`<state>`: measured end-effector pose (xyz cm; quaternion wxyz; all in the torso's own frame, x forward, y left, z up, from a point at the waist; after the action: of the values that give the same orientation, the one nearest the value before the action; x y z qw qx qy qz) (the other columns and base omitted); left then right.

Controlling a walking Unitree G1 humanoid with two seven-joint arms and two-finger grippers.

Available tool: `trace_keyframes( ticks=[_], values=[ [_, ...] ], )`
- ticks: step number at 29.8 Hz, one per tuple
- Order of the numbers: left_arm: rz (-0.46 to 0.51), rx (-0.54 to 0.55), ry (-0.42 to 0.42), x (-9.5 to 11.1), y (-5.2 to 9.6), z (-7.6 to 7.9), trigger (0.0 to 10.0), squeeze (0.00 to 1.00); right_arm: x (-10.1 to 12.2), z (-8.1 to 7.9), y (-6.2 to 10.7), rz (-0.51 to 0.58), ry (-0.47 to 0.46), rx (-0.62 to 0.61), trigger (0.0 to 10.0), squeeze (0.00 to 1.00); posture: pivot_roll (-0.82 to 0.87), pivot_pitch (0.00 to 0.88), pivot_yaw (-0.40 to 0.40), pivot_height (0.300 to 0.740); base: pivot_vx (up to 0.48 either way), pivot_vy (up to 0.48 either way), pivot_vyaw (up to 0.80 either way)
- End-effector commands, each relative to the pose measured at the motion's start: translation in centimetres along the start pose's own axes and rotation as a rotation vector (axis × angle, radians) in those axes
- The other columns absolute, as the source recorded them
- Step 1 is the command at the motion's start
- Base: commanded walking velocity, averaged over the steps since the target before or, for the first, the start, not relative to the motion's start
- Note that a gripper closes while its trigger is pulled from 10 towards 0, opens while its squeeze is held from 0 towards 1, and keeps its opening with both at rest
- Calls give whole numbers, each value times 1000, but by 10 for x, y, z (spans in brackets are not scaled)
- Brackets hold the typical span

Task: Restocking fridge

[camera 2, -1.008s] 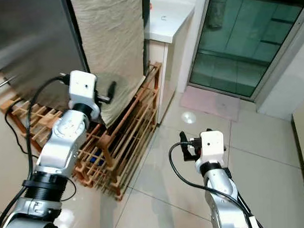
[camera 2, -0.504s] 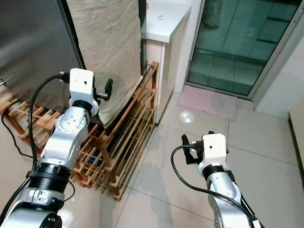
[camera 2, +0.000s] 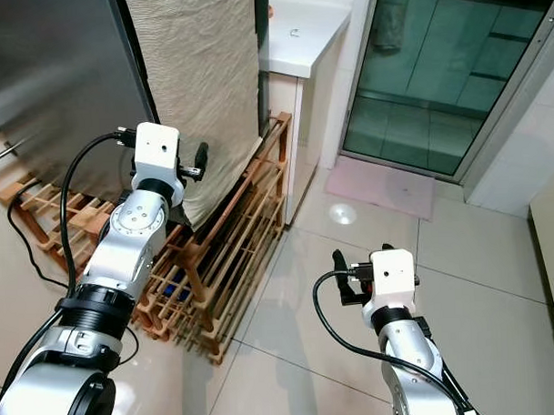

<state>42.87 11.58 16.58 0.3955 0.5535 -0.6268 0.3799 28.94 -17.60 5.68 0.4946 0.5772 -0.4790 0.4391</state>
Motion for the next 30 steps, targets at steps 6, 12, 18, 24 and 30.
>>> trace_keyframes(
  ticks=[6,12,18,24,30],
  values=[
    [-11,12,22,2,-6,0,10000,0,3,-1,4,2,12,5,10000,0,-58,16,1,731,0,0,0],
    [-114,44,164,-20,-4,-5,10000,0,1,0,7,-7,9,0,10000,0,-57,27,0,731,0,0,0],
    [-142,7,145,-29,0,6,10000,0,1,-1,6,-12,7,4,10000,0,-54,30,-4,731,0,0,0],
    [-167,-5,133,-31,-2,10,10000,0,1,-1,5,-13,8,7,10000,0,-54,32,-6,731,0,0,0],
    [-66,-152,194,-1,-2,46,10000,0,1,0,6,-15,11,8,10000,0,-57,32,-7,731,0,0,0]
  ],
)
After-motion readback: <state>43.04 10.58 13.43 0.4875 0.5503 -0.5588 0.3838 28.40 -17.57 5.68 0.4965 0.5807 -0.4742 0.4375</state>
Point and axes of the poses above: a point about 5 cm out from each wrist's last joint towards the gripper, its own y axis pointing back from the gripper into the wrist, its own x axis along the axis of the wrist's last joint, z = x × y, the point moved 6 cm from there along -y, pointing out of the wrist towards the gripper, and after that the axes turned 11 degrees about -y, right-handed, at the moved point
